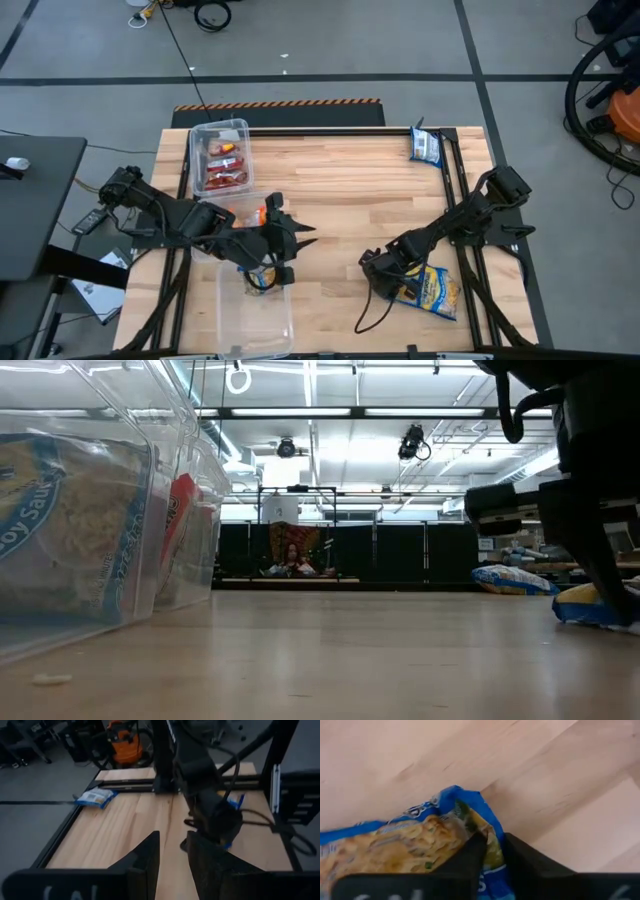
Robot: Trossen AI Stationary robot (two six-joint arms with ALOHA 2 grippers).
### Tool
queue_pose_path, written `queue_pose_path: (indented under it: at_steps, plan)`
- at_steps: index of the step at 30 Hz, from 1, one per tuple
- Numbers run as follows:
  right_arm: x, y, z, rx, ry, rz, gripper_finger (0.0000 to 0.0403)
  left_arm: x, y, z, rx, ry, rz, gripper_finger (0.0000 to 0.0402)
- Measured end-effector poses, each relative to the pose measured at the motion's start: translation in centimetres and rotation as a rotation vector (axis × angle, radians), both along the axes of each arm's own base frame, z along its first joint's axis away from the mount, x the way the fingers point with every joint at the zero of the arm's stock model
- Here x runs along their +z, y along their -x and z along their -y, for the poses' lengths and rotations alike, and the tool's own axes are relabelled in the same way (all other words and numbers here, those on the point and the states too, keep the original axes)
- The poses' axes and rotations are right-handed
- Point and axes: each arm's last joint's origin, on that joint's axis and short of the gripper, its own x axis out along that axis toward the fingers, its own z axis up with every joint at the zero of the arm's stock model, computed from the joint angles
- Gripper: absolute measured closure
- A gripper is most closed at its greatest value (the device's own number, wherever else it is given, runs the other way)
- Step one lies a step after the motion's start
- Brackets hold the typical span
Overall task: Sort Maruchan noodles
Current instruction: Put the blue noodle pack into the bottom transparent bin
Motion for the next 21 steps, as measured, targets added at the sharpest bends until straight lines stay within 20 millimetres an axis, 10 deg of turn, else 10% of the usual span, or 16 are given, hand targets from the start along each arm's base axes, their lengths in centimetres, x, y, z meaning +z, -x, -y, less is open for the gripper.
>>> queue_pose_path:
  at_steps: [5, 10, 21]
  plan:
    - [0.7, -0.4, -0.2, -0.007, 0.024, 0.013, 0.0385, 0.1, -0.1, 0.0, 0.010, 0.030, 0.019, 0.0298]
    - [3.5, -1.6, -0.7, -0.020, 0.092, 0.057, 0.0379, 0.7, 1.1, -0.6, 0.065, 0.116, 0.036, 0.0298]
    - [17.9, -1.9, 0.2, -0.179, 0.124, 0.478, 0.0389, -0.9, 2.4, -1.7, 0.214, 0.194, -0.111, 0.0298]
